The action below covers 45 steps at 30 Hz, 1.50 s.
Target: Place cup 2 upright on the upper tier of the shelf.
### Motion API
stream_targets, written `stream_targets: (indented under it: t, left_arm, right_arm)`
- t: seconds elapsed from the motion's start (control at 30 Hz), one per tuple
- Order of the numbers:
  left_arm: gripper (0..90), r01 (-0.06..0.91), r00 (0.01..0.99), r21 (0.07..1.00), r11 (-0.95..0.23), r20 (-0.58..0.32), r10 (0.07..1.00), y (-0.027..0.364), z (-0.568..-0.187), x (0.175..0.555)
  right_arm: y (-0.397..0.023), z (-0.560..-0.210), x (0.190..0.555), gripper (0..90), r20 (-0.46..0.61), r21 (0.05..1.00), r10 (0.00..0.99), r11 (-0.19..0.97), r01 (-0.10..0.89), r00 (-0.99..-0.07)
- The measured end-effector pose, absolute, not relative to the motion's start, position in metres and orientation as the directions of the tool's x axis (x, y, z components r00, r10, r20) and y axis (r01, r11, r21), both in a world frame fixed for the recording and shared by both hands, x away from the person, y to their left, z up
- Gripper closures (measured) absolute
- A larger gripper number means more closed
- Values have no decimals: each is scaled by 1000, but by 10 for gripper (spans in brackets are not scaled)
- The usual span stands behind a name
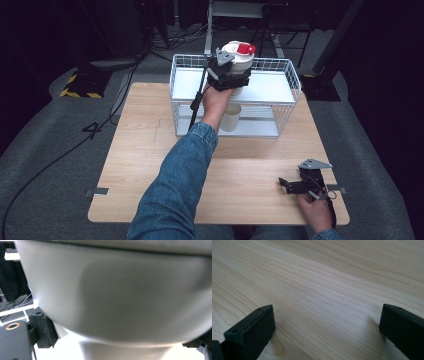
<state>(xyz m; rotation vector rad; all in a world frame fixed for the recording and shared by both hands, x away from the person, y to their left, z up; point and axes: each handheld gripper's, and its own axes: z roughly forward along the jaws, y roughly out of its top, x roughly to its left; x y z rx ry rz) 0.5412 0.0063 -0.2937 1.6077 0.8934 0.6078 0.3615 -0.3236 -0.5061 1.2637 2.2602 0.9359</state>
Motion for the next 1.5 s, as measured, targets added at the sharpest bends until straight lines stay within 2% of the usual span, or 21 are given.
stream_targets:
  t: [0.43,1.07,1.5]
  left_arm:
    - [21,221,582,972,-80,-66,811,18,-286,527]
    - [20,201,612,970,-136,-16,790,46,-274,464]
    - [23,211,623,968,-139,-24,782,73,-278,419]
  right_arm:
    - [-324,-506,362,5,-11,711,855,371,597,-518]
    - [-323,-506,362,5,-13,711,854,374,596,-520]
    - [-323,-506,362,5,-13,711,854,374,596,-520]
